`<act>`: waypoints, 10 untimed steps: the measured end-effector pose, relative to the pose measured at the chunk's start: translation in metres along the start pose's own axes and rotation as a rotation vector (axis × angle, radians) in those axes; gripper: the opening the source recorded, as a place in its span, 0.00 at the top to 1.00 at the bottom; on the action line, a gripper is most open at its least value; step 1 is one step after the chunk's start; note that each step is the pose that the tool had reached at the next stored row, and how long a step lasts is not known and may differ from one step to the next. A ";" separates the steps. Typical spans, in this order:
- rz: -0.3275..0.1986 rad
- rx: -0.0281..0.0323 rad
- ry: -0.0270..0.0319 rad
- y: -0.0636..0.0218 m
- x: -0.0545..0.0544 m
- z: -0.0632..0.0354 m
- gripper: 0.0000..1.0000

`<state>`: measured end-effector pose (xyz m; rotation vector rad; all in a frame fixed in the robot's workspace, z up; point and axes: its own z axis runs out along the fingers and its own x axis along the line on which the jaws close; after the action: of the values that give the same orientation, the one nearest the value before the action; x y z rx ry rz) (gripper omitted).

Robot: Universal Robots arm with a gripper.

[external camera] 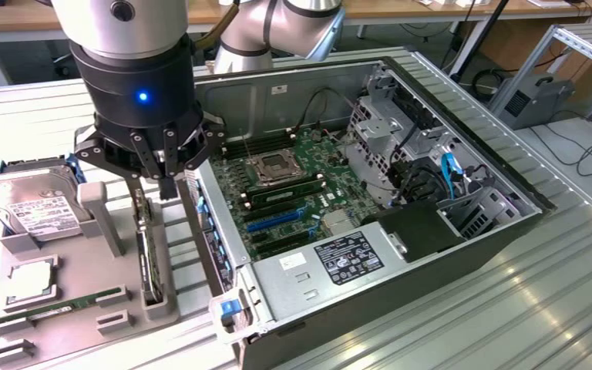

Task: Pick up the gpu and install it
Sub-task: 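Reach for the gpu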

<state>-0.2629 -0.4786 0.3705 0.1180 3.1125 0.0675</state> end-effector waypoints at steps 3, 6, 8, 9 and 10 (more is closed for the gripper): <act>0.000 0.0000 0.0000 -0.0012 0.000 0.0002 0.89; 0.000 0.0000 0.0000 -0.0024 0.000 0.0004 0.89; 0.000 0.0000 0.0000 -0.0032 0.000 0.0004 0.89; 0.000 0.0000 0.0000 -0.0037 0.001 0.0005 0.89; 0.000 0.0000 0.0000 -0.0041 0.001 0.0005 0.89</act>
<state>-0.2638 -0.4826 0.3697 0.1180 3.1125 0.0675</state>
